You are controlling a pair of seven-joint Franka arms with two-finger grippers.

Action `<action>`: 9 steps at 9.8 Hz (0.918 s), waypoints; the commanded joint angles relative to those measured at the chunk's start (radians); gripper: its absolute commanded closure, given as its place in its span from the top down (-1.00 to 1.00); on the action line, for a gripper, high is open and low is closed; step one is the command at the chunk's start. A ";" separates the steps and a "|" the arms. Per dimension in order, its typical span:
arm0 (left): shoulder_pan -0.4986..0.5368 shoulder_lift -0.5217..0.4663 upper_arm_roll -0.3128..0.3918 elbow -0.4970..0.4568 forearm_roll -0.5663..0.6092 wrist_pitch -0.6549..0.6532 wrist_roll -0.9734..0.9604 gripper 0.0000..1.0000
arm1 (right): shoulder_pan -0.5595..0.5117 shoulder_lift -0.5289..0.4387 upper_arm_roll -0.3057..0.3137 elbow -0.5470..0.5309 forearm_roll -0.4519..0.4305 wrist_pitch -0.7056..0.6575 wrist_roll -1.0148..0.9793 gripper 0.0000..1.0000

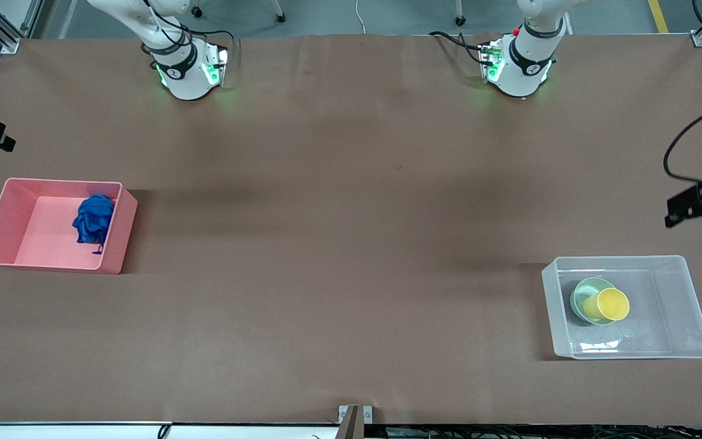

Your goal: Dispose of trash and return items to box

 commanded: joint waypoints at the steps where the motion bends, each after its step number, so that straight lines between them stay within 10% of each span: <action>1: 0.012 -0.025 -0.003 -0.061 -0.034 -0.008 -0.016 1.00 | -0.019 -0.014 0.014 -0.023 0.006 0.002 -0.009 1.00; 9: 0.002 -0.025 -0.017 -0.003 -0.051 -0.016 -0.036 1.00 | -0.019 -0.014 0.014 -0.024 0.006 0.004 -0.009 1.00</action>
